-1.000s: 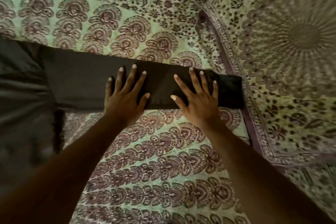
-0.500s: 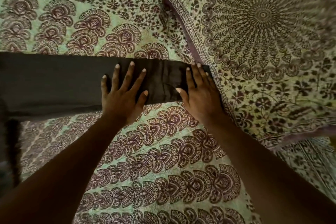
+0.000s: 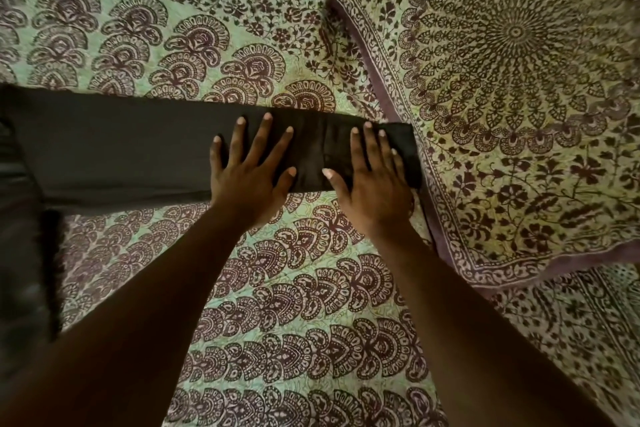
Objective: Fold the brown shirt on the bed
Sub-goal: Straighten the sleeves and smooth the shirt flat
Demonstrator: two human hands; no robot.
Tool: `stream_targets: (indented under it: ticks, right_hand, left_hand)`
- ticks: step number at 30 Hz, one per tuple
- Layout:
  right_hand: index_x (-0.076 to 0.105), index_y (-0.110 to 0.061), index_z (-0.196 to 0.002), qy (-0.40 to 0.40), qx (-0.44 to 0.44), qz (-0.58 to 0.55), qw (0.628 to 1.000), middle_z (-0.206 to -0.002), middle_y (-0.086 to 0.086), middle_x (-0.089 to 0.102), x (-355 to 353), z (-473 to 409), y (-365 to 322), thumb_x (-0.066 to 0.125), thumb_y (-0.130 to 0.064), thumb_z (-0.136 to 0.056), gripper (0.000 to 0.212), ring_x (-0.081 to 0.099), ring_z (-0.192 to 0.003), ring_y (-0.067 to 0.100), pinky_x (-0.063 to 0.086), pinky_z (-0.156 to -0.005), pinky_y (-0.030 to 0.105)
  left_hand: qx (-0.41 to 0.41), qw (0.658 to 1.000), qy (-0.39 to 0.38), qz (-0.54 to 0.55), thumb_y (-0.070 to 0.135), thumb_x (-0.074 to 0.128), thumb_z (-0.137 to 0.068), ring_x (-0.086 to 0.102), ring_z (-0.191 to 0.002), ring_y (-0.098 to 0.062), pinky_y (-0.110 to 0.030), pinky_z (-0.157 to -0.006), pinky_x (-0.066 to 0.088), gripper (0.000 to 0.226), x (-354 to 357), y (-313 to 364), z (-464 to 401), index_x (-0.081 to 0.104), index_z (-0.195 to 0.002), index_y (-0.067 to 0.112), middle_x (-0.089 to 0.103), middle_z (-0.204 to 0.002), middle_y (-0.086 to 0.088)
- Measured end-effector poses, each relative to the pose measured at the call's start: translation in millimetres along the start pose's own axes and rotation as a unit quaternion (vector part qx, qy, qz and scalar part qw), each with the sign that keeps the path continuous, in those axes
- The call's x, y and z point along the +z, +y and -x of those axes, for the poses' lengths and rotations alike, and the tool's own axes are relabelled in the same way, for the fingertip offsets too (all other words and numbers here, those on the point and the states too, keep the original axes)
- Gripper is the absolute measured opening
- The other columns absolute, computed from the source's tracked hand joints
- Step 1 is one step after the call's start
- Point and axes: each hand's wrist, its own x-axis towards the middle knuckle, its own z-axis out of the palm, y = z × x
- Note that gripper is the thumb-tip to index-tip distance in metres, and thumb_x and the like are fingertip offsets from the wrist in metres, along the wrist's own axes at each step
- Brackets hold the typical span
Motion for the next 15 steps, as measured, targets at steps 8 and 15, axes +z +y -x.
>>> stream_targets:
  ticks: [8, 15]
  right_hand:
    - [0.027, -0.014, -0.162, 0.018, 0.019, -0.004, 1.000, -0.170, 0.009, 0.022, 5.6, 1.2, -10.9, 0.020, -0.064, -0.103, 0.077, 0.020, -0.157, 0.029, 0.021, -0.125, 0.053]
    - [0.031, -0.020, -0.161, 0.006, -0.043, -0.023, 0.999, -0.169, 0.015, 0.021, -4.8, -4.7, -38.0, 0.029, -0.056, -0.105, 0.067, 0.018, -0.156, 0.038, 0.023, -0.123, 0.059]
  left_hand:
    - [0.005, 0.994, -0.089, 0.065, 0.057, 0.049, -0.097, -0.019, -0.157, -0.023, -0.060, -0.123, -0.010, 0.075, -15.1, -8.0, -5.8, 0.005, -0.158, 0.053, -0.013, -0.171, 0.014]
    - [-0.042, 0.979, 0.083, 0.183, 0.016, 0.056, -0.095, 0.030, -0.152, -0.031, -0.056, -0.123, 0.026, 0.048, -40.3, -46.0, 20.9, 0.054, -0.143, 0.018, 0.038, -0.162, -0.007]
